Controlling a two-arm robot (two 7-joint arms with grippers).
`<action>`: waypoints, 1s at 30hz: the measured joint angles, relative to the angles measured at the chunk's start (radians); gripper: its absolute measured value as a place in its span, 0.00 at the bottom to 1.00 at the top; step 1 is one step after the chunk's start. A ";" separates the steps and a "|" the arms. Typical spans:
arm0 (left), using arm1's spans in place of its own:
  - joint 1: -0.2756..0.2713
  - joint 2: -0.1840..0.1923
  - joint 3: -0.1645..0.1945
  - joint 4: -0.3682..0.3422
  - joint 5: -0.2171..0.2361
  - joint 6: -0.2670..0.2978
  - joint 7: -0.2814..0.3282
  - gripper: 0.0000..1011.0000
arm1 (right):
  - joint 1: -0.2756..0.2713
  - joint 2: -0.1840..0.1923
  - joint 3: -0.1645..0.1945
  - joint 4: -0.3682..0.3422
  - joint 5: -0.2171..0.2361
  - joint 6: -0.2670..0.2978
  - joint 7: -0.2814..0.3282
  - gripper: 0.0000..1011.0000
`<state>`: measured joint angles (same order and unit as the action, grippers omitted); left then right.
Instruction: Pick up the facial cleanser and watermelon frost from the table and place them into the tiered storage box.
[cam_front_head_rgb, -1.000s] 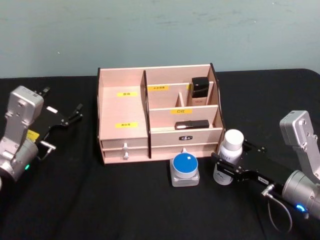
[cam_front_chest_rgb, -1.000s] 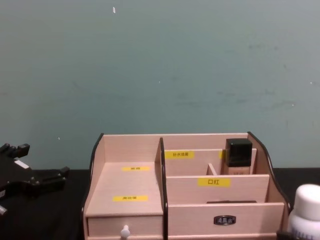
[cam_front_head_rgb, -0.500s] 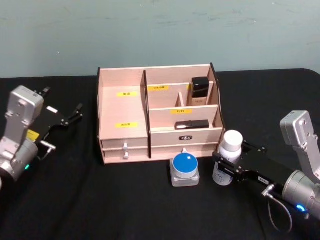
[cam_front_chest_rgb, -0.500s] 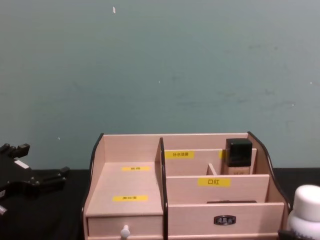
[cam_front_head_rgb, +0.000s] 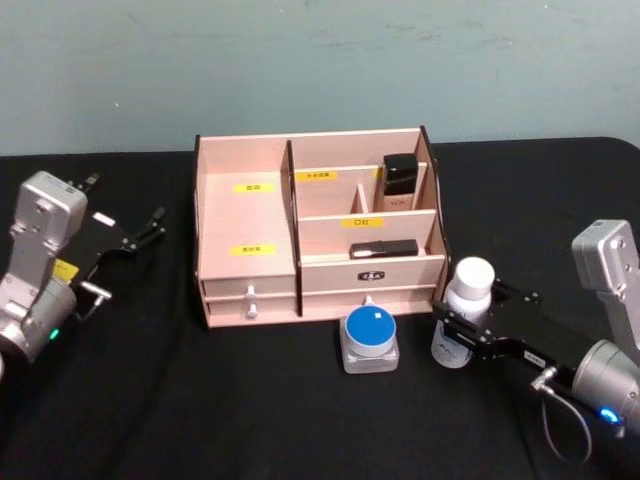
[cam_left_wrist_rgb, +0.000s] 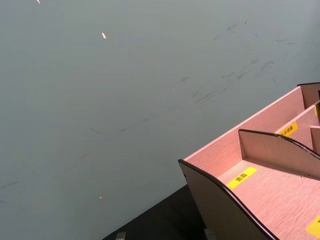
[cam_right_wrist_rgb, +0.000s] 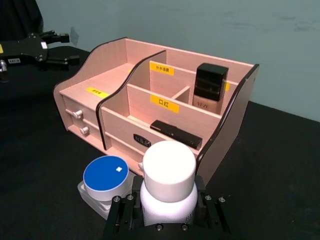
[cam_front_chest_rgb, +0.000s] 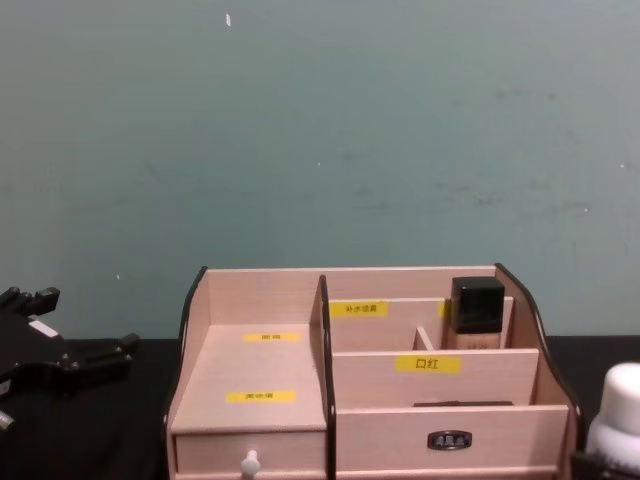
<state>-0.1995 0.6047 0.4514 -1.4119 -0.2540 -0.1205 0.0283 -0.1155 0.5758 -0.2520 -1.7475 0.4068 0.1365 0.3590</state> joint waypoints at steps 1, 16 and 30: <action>0.000 0.000 0.000 0.000 0.000 0.000 0.000 1.00 | -0.003 0.002 0.006 -0.006 0.001 -0.001 0.001 0.60; 0.000 0.000 0.000 0.000 0.000 0.000 0.000 1.00 | -0.009 0.020 0.038 -0.080 0.018 0.002 0.019 0.60; 0.000 0.000 0.000 0.000 0.000 0.000 0.000 1.00 | 0.163 -0.023 -0.038 -0.065 0.002 0.037 0.036 0.60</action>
<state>-0.1995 0.6047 0.4514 -1.4120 -0.2539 -0.1206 0.0283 0.0471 0.5528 -0.2899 -1.8126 0.4092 0.1732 0.3954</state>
